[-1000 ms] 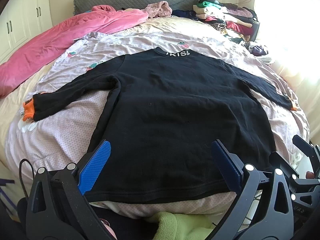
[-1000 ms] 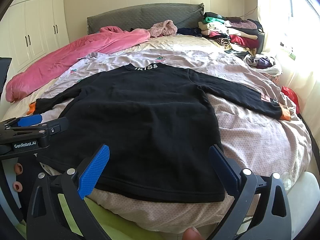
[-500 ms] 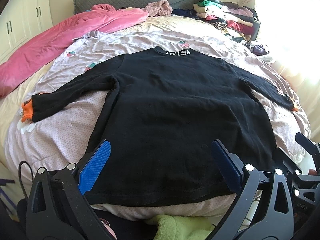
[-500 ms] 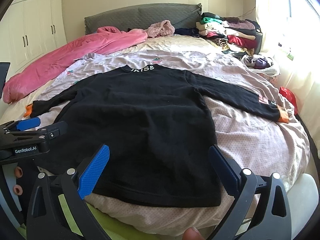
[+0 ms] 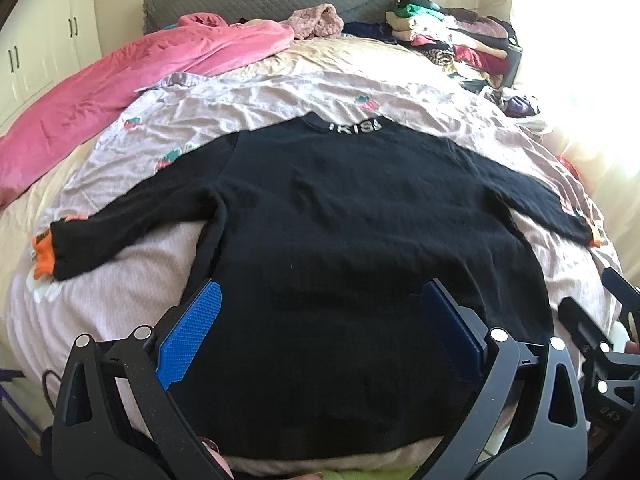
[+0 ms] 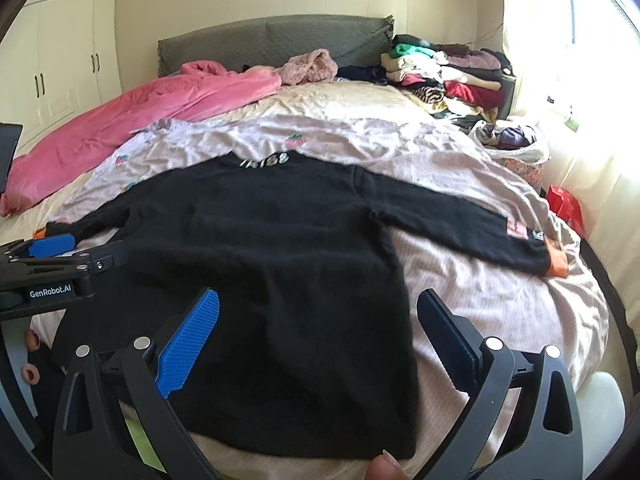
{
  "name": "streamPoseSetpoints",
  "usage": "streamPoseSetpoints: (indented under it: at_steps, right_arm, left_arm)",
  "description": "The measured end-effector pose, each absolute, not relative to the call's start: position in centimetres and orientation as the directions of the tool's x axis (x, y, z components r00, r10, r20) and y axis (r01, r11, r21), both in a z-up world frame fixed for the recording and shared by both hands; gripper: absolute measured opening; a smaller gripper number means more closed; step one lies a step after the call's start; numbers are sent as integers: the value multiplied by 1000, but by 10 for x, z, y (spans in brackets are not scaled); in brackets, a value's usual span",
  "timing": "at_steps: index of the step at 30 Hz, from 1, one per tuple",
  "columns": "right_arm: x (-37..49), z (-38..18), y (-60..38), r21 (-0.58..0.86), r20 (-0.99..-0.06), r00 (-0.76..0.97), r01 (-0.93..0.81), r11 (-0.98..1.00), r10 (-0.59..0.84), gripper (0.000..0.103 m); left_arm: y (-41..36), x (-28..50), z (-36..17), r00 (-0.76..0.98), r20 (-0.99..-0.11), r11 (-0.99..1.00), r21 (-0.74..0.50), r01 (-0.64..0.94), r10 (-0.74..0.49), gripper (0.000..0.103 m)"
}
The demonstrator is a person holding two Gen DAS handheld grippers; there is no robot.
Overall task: Fold small clothes
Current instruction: 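Move the right tool to the orange cuff of the sleeve nearest it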
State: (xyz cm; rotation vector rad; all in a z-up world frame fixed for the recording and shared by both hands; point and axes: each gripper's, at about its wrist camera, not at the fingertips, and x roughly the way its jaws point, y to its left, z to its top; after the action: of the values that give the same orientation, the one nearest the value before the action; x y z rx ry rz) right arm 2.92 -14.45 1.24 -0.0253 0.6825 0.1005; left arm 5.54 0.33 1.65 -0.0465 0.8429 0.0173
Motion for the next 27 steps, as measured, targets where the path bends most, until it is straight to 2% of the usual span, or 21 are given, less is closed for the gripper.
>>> streamPoseSetpoints:
  at_steps: [16, 27]
  right_arm:
    - [80, 39, -179, 30, -582, 812, -17, 999, 32, 99]
    - [121, 36, -230, 26, -601, 796, 108, 994, -71, 99]
  left_arm:
    - [11, 113, 36, 670, -742, 997, -67, -49, -17, 94]
    - [-4, 156, 37, 661, -749, 999, -41, 10, -38, 94]
